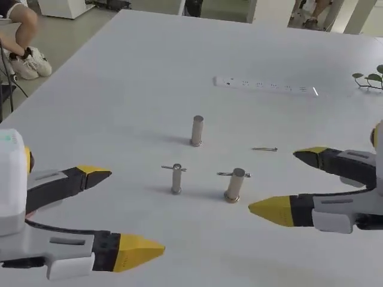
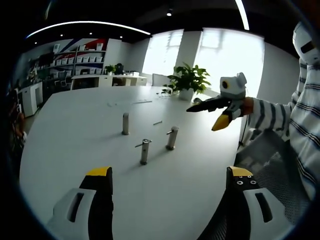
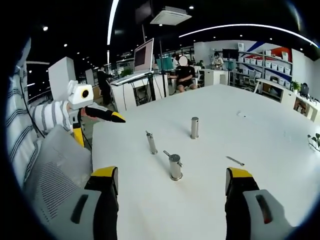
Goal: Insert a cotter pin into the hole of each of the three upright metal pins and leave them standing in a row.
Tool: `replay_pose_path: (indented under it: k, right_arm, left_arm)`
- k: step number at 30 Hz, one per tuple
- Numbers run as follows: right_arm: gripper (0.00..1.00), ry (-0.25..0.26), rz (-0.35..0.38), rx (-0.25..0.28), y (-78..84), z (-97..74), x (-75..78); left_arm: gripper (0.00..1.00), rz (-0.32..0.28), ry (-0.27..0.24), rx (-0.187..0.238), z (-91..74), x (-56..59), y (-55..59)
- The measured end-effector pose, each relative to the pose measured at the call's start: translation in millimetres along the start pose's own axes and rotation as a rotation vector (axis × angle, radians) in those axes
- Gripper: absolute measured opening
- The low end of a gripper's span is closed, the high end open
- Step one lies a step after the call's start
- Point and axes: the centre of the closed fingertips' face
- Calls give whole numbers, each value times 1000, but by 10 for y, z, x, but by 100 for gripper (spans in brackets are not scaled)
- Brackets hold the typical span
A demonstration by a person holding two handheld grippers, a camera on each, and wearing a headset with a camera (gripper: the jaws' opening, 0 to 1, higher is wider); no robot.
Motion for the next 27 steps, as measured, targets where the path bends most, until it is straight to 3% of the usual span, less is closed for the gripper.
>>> replay_pose_path:
  k: [6, 9, 14, 18, 27]
  right_arm:
    - [98, 58, 42, 14, 47, -172, 6]
    - [98, 87, 62, -3, 106, -212, 17]
    - [98, 114, 105, 20, 122, -276, 1]
    - [98, 136, 132, 30, 157, -335, -5]
    - [97, 185, 185, 29, 315, -485, -12]
  left_arm:
    - [93, 24, 12, 9, 18, 38, -38]
    - [93, 32, 23, -3, 37, 62, -21]
    - [93, 31, 30, 11, 83, 63, -66]
    - [93, 41, 21, 38, 168, 6, -186]
    - [93, 77, 45, 86, 375, -122, -579]
Point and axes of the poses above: the centre of the closed fingertips' face, and the gripper's own axes: z roughly forward along the fingers, x roughly to its right, y roughly out of its underside, and after that the axes turned 4 degrees about -x, right-handed
